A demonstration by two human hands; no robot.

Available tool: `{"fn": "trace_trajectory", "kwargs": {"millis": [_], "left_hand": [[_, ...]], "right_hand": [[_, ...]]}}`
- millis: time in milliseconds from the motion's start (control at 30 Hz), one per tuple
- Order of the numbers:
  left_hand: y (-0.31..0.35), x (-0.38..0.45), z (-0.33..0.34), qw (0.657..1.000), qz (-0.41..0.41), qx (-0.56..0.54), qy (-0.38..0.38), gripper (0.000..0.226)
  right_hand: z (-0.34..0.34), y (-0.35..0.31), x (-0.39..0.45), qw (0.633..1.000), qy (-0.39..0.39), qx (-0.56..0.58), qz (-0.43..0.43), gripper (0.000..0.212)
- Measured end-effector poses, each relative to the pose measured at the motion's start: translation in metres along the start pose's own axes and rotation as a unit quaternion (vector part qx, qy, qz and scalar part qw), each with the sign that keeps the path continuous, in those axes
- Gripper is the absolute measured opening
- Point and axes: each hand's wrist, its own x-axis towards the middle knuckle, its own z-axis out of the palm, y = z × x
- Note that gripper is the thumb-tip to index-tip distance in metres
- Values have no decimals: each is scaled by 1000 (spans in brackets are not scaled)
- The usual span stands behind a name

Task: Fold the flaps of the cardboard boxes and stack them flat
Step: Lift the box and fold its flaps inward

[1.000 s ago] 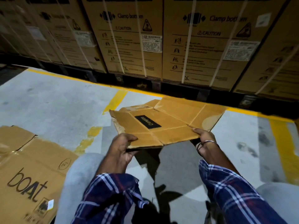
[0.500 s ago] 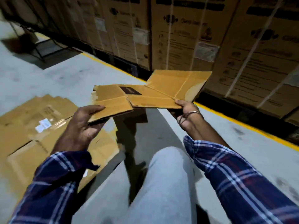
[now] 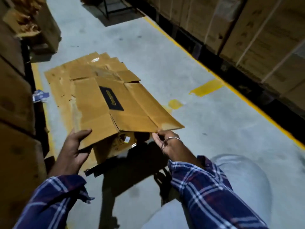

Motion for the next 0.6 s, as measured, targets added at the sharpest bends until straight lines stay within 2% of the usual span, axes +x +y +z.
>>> {"fn": "trace_trajectory", "kwargs": {"millis": [33,100,167,267,367,433,533,600], "left_hand": [[-11,5,-14,1000,-20,9,13,59],[-42,16,-38,996,-68,38,42,32],[-74,23,-57,990,-102,44,88,22],[-111,38,-70,984,-112,9,139,34],[-122,45,-59,981,-95,6,171,27],[-121,52,-52,977,-81,3,198,34],[-113,75,-48,969,-53,-19,240,56],[-105,90,-41,963,-33,-25,266,54]], "right_hand": [[-2,8,6,999,-7,-36,26,3],[-4,12,14,993,-42,-94,58,11],[-6,13,21,988,-52,-137,57,17],[-8,19,32,979,-51,-189,49,24],[-9,24,37,974,-68,-208,57,31],[-6,24,40,974,-78,-208,50,30],[5,16,45,975,-120,-187,25,57],[17,9,43,973,-132,-187,5,73]]}}
